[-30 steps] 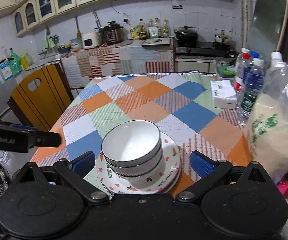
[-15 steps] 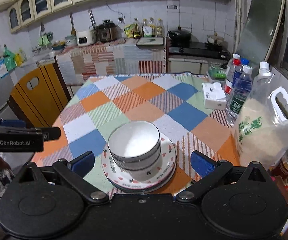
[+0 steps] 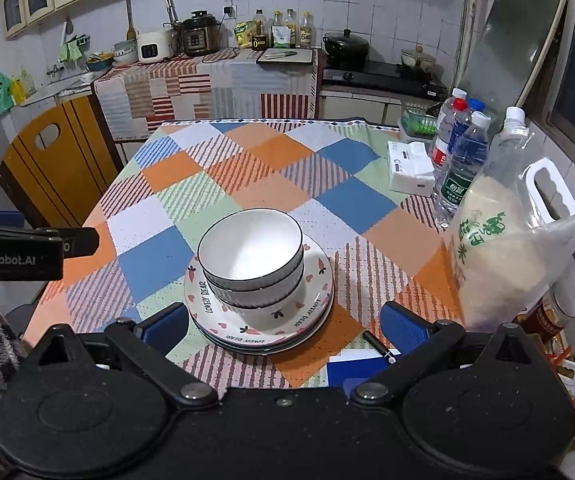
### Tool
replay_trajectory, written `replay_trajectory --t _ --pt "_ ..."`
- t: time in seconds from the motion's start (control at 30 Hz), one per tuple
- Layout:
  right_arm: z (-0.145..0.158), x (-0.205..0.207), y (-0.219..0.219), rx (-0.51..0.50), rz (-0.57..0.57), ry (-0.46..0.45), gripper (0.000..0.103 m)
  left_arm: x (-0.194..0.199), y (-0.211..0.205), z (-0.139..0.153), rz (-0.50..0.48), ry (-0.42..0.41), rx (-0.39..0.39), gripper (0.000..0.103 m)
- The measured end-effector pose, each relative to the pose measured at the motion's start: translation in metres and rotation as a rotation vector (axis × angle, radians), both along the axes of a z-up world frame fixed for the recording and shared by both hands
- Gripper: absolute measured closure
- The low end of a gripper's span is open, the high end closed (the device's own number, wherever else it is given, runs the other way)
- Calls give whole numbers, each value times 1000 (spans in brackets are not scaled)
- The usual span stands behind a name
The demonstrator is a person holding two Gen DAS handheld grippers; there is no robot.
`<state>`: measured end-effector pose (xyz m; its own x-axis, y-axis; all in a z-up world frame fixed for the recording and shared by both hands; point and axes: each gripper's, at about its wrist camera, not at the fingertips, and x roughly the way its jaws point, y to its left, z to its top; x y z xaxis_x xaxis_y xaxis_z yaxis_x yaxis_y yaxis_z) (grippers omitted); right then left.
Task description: Organize plates and bowls
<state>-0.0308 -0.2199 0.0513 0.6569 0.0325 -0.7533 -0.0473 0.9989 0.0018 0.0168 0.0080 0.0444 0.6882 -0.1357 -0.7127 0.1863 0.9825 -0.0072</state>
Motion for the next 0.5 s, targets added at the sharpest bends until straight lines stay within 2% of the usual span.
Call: replay_trajectory --t 0.23,0.5 --pt "3 -3 -2 27 -21 -2 0 -5 -4 -1 1 -9 6 1" --pt "4 -10 6 -28 -14 -35 0 -10 -1 -6 18 8 12 1"
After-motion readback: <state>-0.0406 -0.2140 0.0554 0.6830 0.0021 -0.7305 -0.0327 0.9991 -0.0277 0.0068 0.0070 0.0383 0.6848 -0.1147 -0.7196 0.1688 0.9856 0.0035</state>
